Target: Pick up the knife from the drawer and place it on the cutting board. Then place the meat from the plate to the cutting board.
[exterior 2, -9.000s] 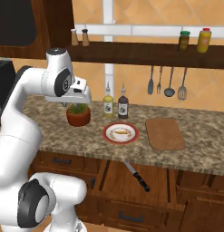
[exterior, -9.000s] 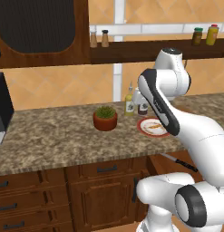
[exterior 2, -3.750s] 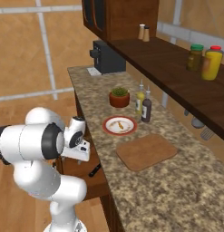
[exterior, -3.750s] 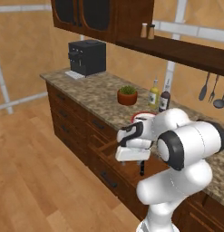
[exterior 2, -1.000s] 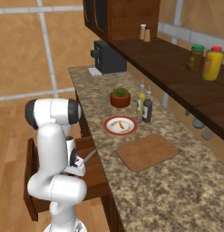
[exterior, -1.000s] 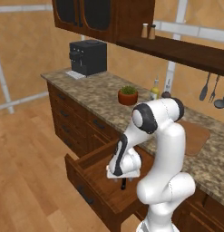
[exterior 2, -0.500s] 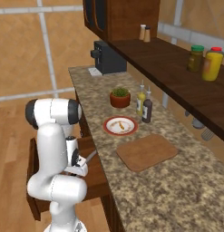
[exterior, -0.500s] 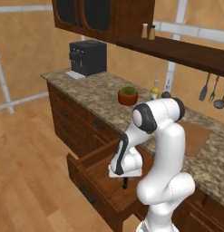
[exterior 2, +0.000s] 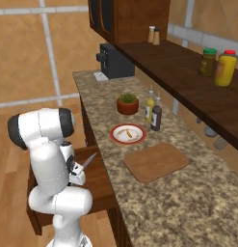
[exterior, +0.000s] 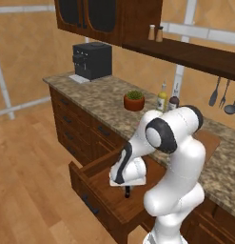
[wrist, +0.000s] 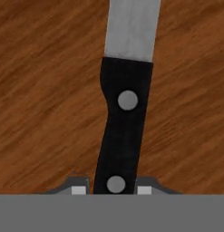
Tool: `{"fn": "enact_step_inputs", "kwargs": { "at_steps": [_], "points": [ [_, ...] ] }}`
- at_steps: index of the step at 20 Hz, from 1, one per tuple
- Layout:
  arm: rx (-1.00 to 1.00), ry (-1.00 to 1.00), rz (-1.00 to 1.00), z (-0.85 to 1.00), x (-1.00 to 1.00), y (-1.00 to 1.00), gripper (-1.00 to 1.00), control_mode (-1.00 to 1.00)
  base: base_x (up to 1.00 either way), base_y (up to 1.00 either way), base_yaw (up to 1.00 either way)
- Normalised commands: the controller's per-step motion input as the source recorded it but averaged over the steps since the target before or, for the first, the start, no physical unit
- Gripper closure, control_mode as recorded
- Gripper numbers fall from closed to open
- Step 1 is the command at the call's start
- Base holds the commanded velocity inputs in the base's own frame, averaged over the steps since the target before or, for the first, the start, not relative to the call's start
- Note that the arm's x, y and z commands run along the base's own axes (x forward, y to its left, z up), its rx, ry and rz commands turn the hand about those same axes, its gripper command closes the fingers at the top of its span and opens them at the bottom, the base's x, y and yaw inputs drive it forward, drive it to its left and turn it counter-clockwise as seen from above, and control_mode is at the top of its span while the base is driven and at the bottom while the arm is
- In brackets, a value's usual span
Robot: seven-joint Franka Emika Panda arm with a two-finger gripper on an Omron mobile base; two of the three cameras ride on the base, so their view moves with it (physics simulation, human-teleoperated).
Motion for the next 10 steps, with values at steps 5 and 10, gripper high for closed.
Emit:
{"fn": "enact_step_inputs", "kwargs": {
  "at_steps": [5,10],
  "points": [
    [0.1,0.2,0.08,1.0,-0.2,0.34,1.0,-1.0,0.0,0.0,0.0],
    [0.05,0.22,0.04,1.0,-0.73,0.15,1.0,-1.0,0.0,0.0,0.0]
  ]
}}
